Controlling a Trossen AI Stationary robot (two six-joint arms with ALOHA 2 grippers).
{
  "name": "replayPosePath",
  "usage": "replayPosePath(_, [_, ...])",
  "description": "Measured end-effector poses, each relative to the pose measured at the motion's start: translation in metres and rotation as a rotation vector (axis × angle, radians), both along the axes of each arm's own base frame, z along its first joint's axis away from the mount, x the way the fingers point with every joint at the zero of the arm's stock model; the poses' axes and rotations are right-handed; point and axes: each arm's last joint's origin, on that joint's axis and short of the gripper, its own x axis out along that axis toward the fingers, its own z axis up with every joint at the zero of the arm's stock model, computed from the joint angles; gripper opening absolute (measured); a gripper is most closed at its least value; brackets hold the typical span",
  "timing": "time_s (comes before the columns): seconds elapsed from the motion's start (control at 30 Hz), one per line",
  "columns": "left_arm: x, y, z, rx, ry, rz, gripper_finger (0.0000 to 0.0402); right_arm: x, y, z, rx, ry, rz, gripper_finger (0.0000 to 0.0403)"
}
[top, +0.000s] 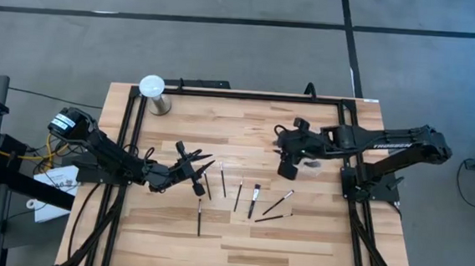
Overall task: Pick & Place Makeup Supplies
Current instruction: Put the black makeup brush into the transparent organizer
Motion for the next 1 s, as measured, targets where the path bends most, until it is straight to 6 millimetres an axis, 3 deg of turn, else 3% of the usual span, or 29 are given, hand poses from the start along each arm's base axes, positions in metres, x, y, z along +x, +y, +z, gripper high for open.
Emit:
replayPosePath(0.57, [0.0000,0.0000,0.0000,-0.003,-0.002,0.000,0.0088,0.0076,0.0005,0.0068,0.008,-0.107,0.001,0.0113])
replayPosePath(1.0, [-0.0001,-0.0006,-0.0021,-0.222,-0.104,-0.001,0.0088,0.0076,0.0006,0.0068,0.008,-0.107,0.001,0.0113])
